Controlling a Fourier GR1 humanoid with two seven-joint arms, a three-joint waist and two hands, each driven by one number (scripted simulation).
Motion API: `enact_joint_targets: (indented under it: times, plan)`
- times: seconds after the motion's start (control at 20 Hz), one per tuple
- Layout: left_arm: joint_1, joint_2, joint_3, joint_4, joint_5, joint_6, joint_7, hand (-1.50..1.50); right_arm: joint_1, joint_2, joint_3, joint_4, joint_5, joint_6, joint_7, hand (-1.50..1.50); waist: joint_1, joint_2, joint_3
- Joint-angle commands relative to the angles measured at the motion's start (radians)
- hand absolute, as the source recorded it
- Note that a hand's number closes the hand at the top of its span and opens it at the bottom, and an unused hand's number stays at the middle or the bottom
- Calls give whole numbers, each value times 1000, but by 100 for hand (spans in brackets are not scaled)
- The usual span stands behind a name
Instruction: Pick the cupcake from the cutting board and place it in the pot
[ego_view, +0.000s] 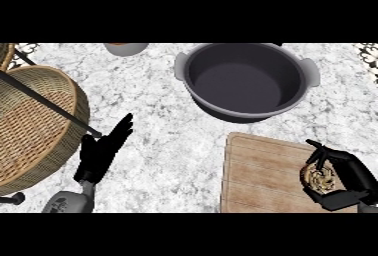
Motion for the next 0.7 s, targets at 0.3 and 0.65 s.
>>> enact_joint_targets:
  times: [0.3, 0.65]
  plan:
    - [-57, -7, -7, 2, 1, -22, 10, 0, -344, -273, -49, 305, 5, 252, -159, 150, 68, 32, 23]
    - [-74, -24, -10, 21, -8, -12, 22, 0, -443, -326, 8, 445, 92, 208, -321, 150, 43, 28, 21]
